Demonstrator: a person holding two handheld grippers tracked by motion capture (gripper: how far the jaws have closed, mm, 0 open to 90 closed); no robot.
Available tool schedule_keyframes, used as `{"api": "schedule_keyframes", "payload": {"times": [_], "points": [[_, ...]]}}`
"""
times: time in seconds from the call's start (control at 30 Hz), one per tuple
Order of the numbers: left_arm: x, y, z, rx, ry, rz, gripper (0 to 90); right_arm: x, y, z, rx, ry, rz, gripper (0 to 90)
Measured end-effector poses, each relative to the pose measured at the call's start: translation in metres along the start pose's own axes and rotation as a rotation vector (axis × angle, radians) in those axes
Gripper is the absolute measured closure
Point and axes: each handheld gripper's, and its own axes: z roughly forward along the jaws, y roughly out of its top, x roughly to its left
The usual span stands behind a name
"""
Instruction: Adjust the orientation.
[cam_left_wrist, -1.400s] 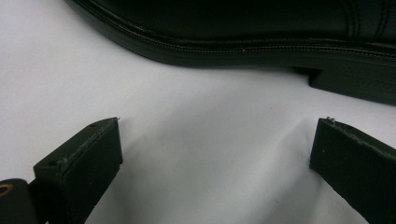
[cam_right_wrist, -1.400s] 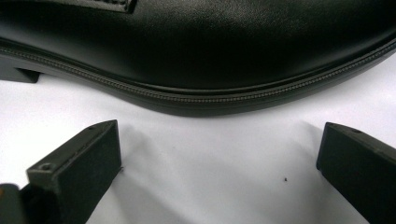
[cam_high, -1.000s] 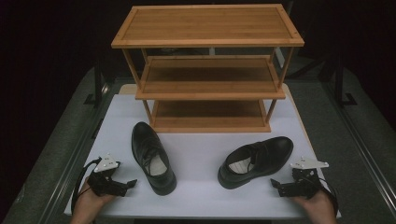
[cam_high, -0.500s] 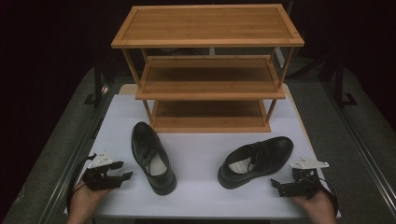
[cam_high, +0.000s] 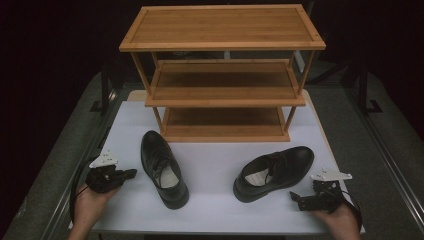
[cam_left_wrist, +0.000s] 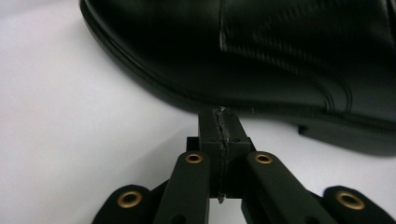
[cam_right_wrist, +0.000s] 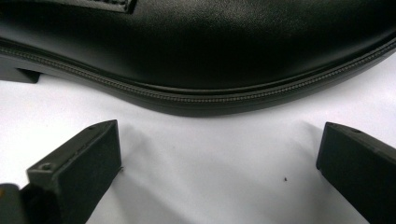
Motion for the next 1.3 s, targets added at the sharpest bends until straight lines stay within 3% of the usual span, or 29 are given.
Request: {"api": "schedule_keyframes", "payload": {"times": [0.4, 0.83, 1.1, 1.3], "points": [[0.016, 0.027, 0.007, -0.003, 0.012, 0.009, 89.9, 0.0, 0.0, 0.0, 0.0, 0.001, 0.003, 0.0], [0.049, 0.065, 0.024, -0.013, 0.074, 0.03, 89.9, 0.0, 0.0, 0.0, -0.001, 0.002, 0.004, 0.0], [0.064, 0.08, 0.033, -0.029, 0.098, 0.039, 89.9, 0.0, 0.0, 0.0, -0.001, 0.002, 0.004, 0.0], [0.077, 0.09, 0.045, -0.014, 0.114, 0.051, 89.9, 0.0, 0.0, 0.0, -0.002, 0.002, 0.004, 0.0]]}}
